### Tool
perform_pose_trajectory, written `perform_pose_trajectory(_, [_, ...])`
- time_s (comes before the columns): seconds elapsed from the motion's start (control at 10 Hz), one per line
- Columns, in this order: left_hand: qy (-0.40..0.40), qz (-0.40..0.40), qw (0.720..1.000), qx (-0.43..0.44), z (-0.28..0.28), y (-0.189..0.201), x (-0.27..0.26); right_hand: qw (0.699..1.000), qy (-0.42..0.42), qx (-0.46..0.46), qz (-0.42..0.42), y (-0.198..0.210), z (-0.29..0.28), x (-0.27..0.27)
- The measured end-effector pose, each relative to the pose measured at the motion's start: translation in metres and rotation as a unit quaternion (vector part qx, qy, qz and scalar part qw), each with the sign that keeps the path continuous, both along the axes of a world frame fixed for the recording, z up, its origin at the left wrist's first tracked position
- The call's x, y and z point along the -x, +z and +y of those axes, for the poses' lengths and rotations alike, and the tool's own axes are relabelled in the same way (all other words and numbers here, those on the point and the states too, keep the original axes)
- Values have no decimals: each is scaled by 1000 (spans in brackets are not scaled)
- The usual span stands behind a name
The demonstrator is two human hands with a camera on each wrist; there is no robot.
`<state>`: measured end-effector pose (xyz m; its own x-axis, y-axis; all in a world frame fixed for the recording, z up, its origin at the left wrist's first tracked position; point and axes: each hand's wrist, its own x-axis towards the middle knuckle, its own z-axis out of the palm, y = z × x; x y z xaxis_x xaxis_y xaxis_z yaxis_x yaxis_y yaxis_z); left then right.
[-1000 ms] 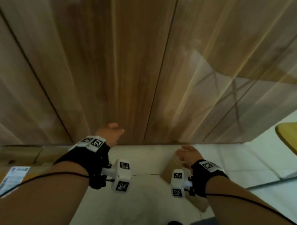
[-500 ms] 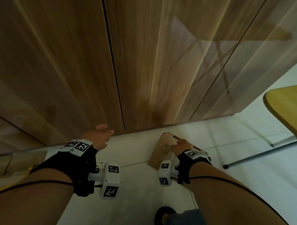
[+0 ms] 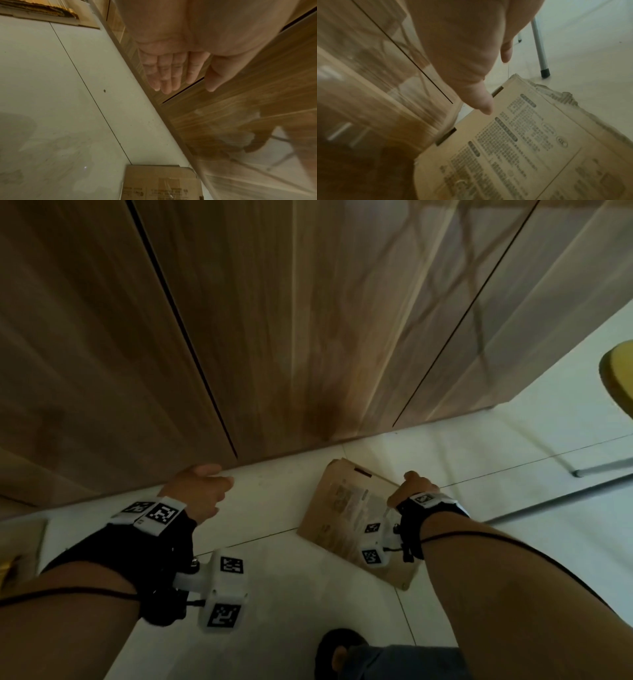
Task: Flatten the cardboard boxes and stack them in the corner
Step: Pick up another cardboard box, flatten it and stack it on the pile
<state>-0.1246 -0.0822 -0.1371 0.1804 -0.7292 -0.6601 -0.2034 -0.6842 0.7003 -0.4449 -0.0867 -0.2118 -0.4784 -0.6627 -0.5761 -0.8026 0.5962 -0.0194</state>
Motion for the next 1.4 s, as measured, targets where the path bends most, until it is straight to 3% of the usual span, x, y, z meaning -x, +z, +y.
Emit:
perform_pose_trajectory(0.1, [-6, -26, 1000, -6, -1, -10, 5, 999, 41, -19, 25, -19, -2, 5])
perform_pose_trajectory(0.4, [-40, -51, 997, -36, -8, -29, -2, 995, 50, -44, 72, -56, -14, -6])
perform_pose_trajectory(0.5, [-38, -54, 997, -36, -7, -35, -4, 991, 77, -55, 92, -54, -15, -10])
perform_pose_trajectory(0.7, [-33, -56, 997, -41, 1, -38, -12, 985, 150, -79, -16, -62, -22, -23])
perform_pose_trajectory(0.9, [-11, -36, 997, -61, 11, -33, -29, 966, 215, -43, -138, 15, -39, -76])
perform_pose_trajectory(1.2, [84, -108, 986, -96, 71, 2, -106, 916, 331, 11, -225, 108, -22, -141])
perform_pose_trajectory(1.4, [188, -48, 977, -91, 118, 45, -155, 877, 390, 76, -271, 171, 1, -210])
